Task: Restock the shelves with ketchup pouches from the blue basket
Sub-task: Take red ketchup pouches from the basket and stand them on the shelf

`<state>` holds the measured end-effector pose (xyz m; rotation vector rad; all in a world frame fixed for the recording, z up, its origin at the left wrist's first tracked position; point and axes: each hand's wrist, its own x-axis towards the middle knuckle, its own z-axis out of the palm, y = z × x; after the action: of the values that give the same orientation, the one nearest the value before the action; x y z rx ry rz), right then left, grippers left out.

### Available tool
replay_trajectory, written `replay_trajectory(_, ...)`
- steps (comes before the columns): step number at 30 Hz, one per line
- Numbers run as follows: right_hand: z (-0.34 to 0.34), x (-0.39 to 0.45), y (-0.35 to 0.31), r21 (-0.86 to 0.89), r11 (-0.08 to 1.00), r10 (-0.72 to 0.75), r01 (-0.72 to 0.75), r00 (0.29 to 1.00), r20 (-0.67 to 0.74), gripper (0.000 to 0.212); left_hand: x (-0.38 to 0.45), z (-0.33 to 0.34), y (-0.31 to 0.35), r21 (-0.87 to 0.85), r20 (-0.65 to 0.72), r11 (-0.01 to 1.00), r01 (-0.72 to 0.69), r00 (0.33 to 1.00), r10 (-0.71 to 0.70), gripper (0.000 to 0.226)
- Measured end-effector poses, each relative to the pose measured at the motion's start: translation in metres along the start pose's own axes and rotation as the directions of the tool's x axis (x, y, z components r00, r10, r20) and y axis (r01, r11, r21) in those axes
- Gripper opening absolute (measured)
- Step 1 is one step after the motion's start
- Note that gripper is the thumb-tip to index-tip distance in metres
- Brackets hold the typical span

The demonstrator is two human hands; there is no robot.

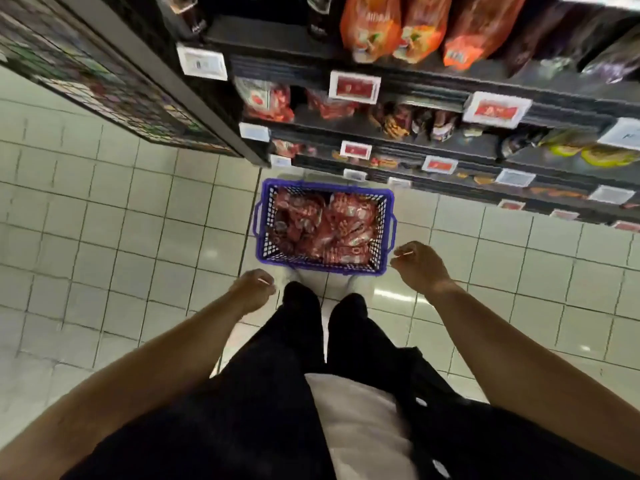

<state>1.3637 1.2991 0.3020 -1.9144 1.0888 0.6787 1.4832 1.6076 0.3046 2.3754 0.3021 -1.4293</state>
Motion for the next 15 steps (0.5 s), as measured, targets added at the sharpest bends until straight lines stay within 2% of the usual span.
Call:
replay_trajectory(5, 0.065, 0.042, 0.001, -0.058, 0.998, 0.022, -0.018, 0.997, 0.073, 0.012, 0.053, 0.037, -0.013, -0.089, 0.013, 0.995, 0.051, 0.999, -0.05, 0.019)
replay_trajectory(8, 0.098, 0.073, 0.006, -0.038, 0.997, 0.076, -0.073, 0.994, 0.084, 0.018, 0.095, 0.052, -0.015, -0.143, -0.028, 0.988, 0.049, 0.998, -0.053, 0.017)
replay_trajectory(11, 0.127, 0.111, 0.012, -0.089, 0.993, 0.095, -0.082, 0.984, 0.154, 0.013, 0.147, 0.062, -0.019, -0.15, -0.094, 0.988, 0.03, 0.995, -0.044, 0.019)
replay_trajectory(13, 0.144, 0.138, 0.018, -0.098, 0.99, 0.117, -0.102, 0.978, 0.172, 0.02, 0.184, 0.07, -0.022, -0.165, -0.009, 0.985, 0.048, 0.999, -0.05, 0.024)
replay_trajectory(15, 0.161, 0.166, 0.025, -0.113, 0.988, 0.12, -0.102, 0.979, 0.162, 0.03, 0.219, 0.078, -0.021, -0.26, 0.133, 0.959, 0.113, 0.988, -0.08, 0.018)
